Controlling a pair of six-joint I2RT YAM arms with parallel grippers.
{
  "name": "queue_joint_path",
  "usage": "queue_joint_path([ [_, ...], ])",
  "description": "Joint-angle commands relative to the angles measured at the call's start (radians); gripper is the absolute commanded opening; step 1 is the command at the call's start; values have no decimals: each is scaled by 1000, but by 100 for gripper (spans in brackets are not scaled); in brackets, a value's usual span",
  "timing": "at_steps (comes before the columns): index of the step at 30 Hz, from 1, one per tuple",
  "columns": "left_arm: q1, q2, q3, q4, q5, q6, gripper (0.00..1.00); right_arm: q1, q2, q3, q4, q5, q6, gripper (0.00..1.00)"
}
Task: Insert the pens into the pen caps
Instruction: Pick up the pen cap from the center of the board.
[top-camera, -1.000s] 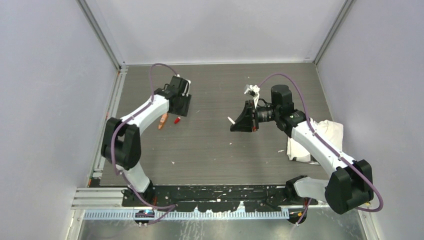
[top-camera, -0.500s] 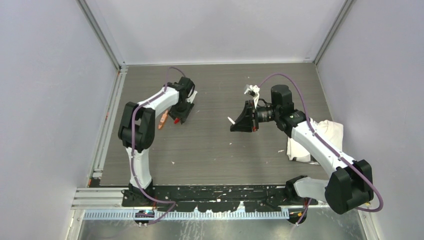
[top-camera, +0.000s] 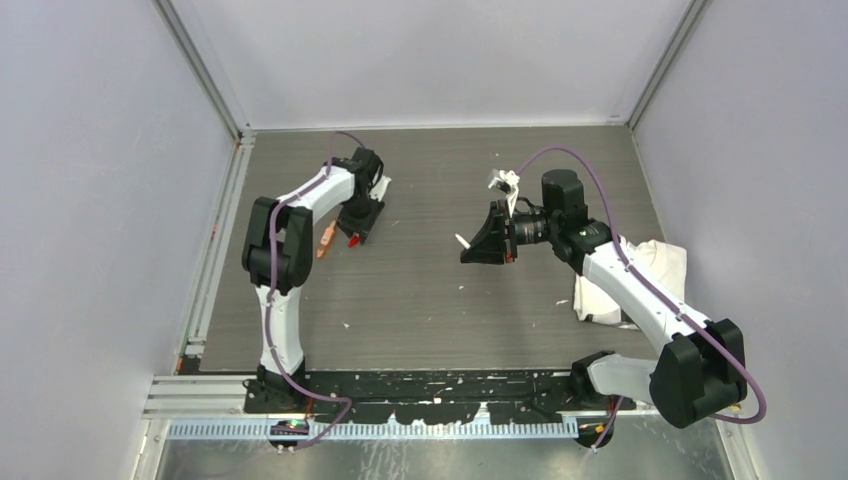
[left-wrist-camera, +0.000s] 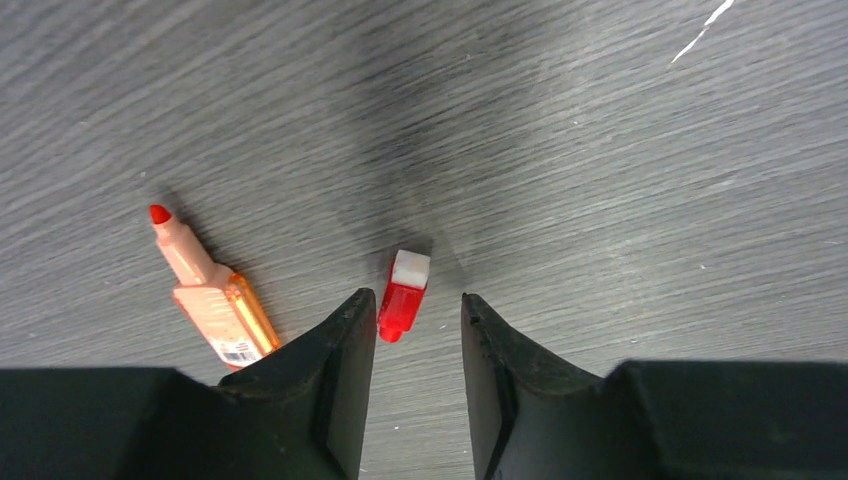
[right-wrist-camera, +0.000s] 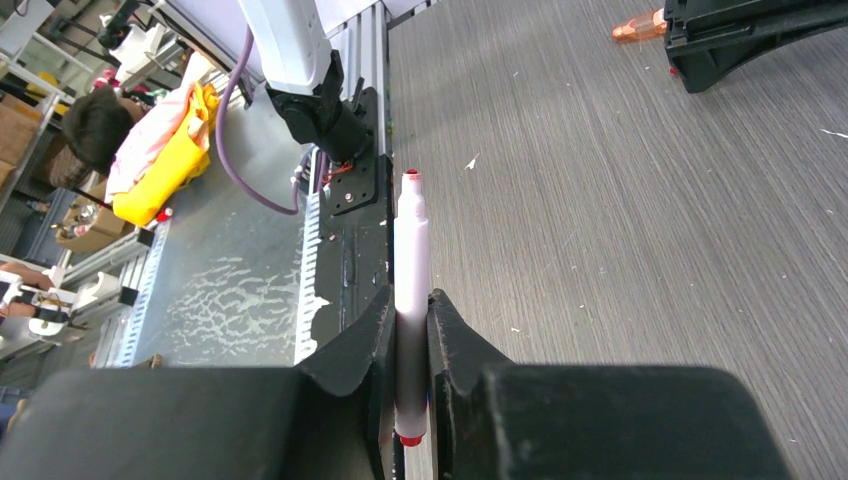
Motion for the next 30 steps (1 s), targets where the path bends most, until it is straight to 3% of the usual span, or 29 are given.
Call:
queue_joint_path([
  [1, 14, 12, 33, -41, 31, 20, 37, -3, 6, 32, 12, 2, -11, 1],
  [21, 26, 65, 46, -56, 54, -3, 24, -3, -2, 32, 11, -1, -11, 1],
  [26, 26, 71, 46, -57, 56, -10, 17, -3, -1, 32, 11, -2, -11, 1],
  [28, 26, 69, 46, -55, 56, -13, 5, -3, -3, 32, 12, -4, -11, 1],
  [30, 26, 61, 40, -47, 57, -22, 1, -4, -3, 32, 12, -4, -11, 1],
])
